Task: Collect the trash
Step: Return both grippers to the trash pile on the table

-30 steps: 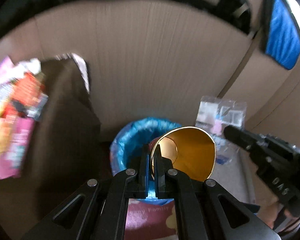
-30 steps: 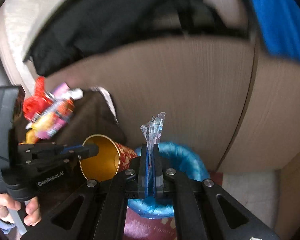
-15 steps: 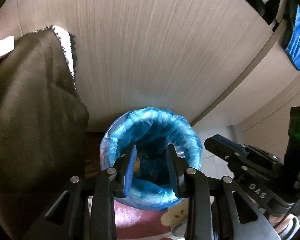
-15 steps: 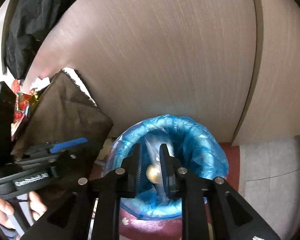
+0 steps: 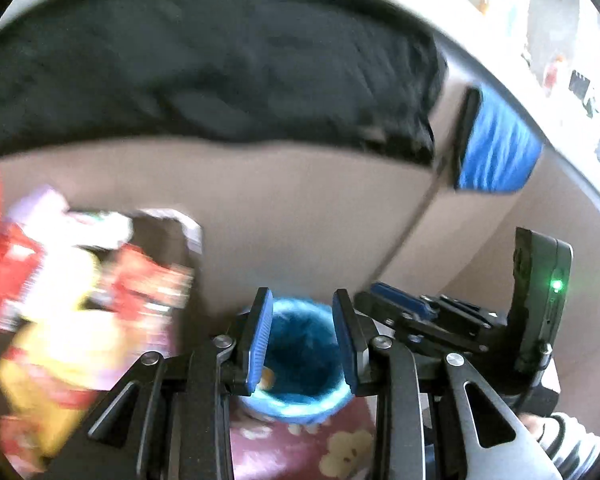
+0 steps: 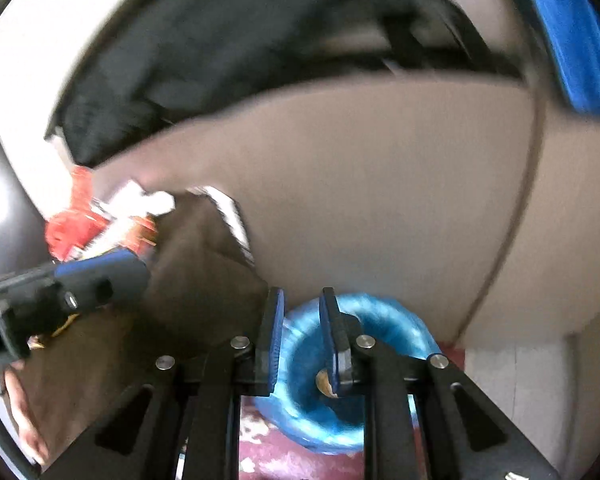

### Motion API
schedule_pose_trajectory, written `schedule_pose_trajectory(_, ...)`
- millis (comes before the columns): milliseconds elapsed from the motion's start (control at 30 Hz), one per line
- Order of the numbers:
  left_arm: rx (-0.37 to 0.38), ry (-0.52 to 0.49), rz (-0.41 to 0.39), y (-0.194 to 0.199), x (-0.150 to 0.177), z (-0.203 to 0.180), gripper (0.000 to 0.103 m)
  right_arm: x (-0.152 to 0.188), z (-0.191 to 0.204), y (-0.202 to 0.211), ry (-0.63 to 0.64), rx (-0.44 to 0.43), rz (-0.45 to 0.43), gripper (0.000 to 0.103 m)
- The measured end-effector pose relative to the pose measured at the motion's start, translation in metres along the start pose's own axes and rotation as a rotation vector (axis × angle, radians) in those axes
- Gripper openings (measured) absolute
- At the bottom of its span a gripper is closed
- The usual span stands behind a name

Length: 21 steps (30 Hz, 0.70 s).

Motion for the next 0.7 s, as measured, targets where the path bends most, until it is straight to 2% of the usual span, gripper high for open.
schedule_pose_trajectory(133,-0.143,0.003,-0.030,0.055,0.006,0.059,0.033,-0.008,0.056,0.007,0.024,-0.118,0.001,0.028)
schedule_pose_trajectory(267,-0.290,0.036,-0.013,0.093,0.039,0.121,0.033,-0.006,0.102,-0.014,0.032,-0.203,0.048,0.028)
schedule_pose_trajectory(400,-0.318,0.101,0.025,0.100,0.080,0.158,0.034,-0.003,0.134,-0.044,0.060,-0.217,0.091,0.028)
schedule_pose_trajectory(533,-0.302,0.144,0.061,0.098,0.114,0.178,0.036,-0.014,0.152,-0.073,0.113,-0.231,0.125,0.029)
schedule_pose_trajectory(600,-0.281,0.165,0.068,0.096,0.123,0.184,0.036,-0.018,0.156,-0.092,0.142,-0.250,0.181,0.035)
schedule_pose_trajectory(700,-0.257,0.189,0.074,0.091,0.130,0.185,0.037,-0.014,0.154,-0.124,0.145,-0.238,0.291,0.035)
Point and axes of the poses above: each gripper's, at about its wrist camera, not at the fingertips, and y roughly against the way its jaws point, z to its left, x to its underside, the point moved 5 cm from there along -y, roughly the way its jaws point, and after that the axes turned 11 degrees about -y, right-handed, at the moved point
